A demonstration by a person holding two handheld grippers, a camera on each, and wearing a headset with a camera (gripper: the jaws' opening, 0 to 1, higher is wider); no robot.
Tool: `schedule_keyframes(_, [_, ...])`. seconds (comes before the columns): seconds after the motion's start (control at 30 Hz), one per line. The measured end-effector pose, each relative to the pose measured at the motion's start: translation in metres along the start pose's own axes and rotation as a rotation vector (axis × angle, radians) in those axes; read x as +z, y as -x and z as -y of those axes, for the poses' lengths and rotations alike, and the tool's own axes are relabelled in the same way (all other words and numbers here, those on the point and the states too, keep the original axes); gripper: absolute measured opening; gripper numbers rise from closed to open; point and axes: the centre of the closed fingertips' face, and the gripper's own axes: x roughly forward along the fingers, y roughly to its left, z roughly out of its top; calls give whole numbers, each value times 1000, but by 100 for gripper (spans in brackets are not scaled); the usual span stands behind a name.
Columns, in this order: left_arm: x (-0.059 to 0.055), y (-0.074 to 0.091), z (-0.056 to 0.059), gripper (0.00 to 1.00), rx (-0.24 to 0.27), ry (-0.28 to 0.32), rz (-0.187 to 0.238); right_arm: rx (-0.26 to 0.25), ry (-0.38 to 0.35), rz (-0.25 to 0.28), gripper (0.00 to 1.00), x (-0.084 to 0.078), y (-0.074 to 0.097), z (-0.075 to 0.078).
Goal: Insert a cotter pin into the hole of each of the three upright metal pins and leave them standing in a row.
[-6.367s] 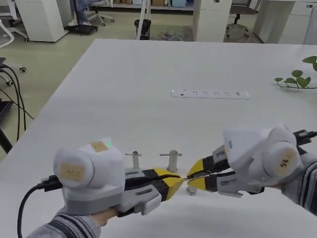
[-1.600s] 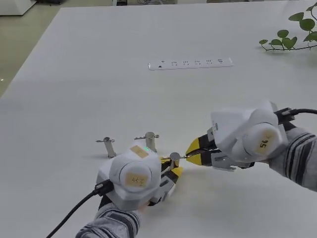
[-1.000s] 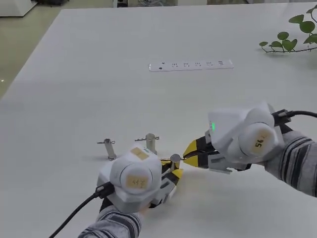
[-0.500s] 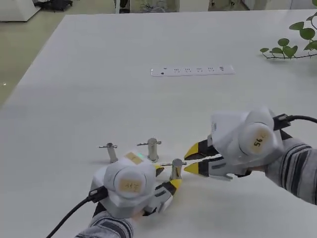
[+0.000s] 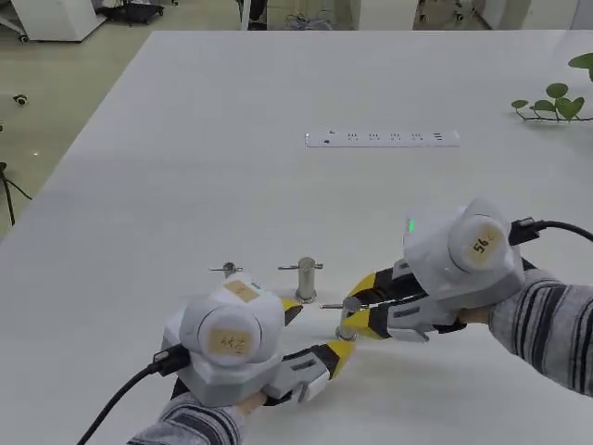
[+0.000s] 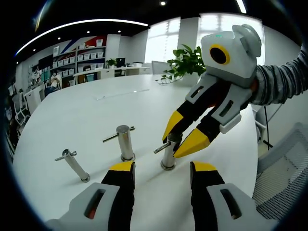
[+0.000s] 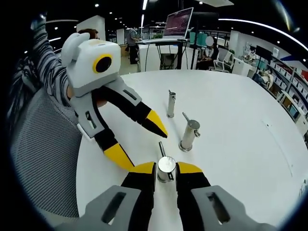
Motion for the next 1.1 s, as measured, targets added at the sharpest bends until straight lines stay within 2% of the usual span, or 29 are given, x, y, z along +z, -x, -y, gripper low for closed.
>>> schedule_keyframes(0.13, [2, 5, -2, 47, 15, 28, 11, 1, 1, -11, 11, -2, -3, -1])
schedule_keyframes(0.37, [4, 16, -6, 51, 35, 42, 21, 3, -14, -10, 9, -4, -4, 0])
schedule_keyframes(0.6, [4, 31, -12, 55, 64, 19, 25, 11, -11, -18, 8, -4, -3, 1])
schedule_keyframes(0.87, [7, 47, -24, 59, 94, 4, 41, -24, -11, -31, 8, -5, 6, 20])
schedule_keyframes(1.1, [9, 58, -36, 66, 130, 22, 48, -47, -6, -58, 8, -10, 10, 37])
